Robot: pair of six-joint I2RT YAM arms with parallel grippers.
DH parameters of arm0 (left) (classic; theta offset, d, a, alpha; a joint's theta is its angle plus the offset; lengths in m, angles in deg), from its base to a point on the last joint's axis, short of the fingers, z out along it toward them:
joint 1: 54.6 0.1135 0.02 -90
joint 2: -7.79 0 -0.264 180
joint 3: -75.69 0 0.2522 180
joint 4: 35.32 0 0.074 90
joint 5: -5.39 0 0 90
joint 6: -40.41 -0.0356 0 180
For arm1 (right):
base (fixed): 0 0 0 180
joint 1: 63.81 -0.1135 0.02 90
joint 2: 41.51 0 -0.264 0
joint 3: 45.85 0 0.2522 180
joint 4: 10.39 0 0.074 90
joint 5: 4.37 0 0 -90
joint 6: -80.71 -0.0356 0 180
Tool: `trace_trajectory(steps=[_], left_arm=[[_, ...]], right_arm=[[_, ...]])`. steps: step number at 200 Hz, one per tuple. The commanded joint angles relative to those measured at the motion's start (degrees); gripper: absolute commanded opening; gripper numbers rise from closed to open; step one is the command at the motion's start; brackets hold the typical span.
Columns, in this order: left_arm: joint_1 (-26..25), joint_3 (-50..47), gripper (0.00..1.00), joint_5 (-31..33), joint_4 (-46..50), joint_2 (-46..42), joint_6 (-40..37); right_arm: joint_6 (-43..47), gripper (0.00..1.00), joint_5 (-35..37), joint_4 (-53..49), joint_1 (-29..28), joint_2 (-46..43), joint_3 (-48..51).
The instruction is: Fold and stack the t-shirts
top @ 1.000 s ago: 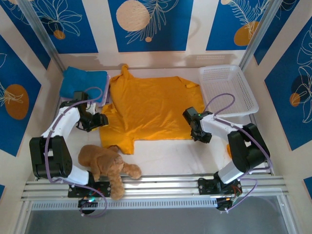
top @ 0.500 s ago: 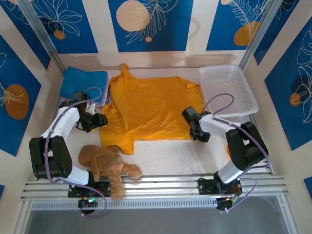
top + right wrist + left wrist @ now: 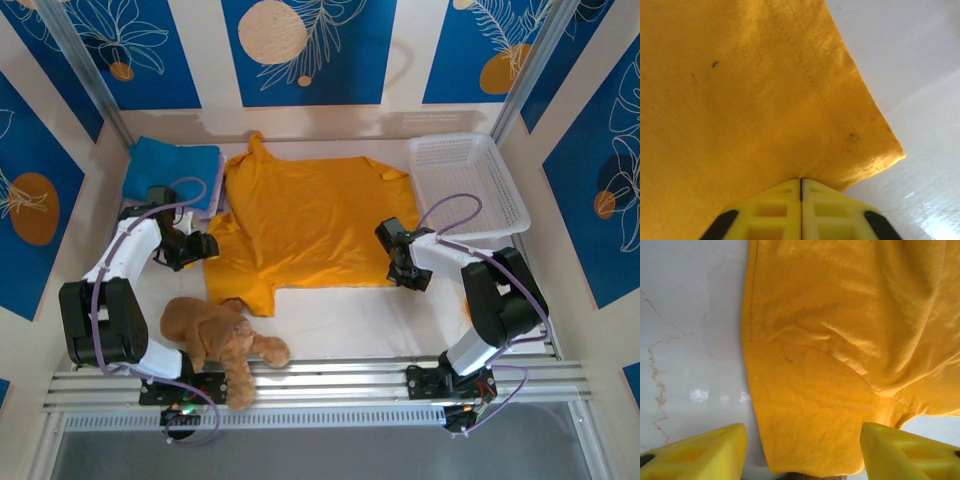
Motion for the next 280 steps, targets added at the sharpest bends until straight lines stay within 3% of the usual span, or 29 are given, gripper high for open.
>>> trace_trajectory(steps=[1,37,96,167,235,280], left_arm=[[0.87,1.74,0.61,0.37,2.29,1.58,-1.84],[0.96,2.27,0.60,1.07,3.33,2.44,-1.89],[1.00,3.10,0.47,2.07,3.18,8.50,-0.77],[1.01,6.25,0.40,8.14,2.23,15.78,-0.79],[0.81,5.35,0.31,4.47,-0.51,19.46,-0.31],[0.19,4.44,0.17,2.65,-3.45,20.58,0.98]], right_arm=[[-0.53,0.02,-0.67,-1.28,-0.09,-1.55,-0.08],[0.75,0.00,-0.33,-2.58,-0.18,-4.34,-0.76],[2.02,0.00,-0.96,-4.04,-0.45,-8.02,-0.79],[2.03,0.00,-2.47,-3.83,-0.53,-8.34,-0.74],[2.29,0.00,-2.52,-4.29,-0.37,-9.25,-0.63],[2.63,0.00,-2.25,-4.77,-0.05,-10.08,-0.18]])
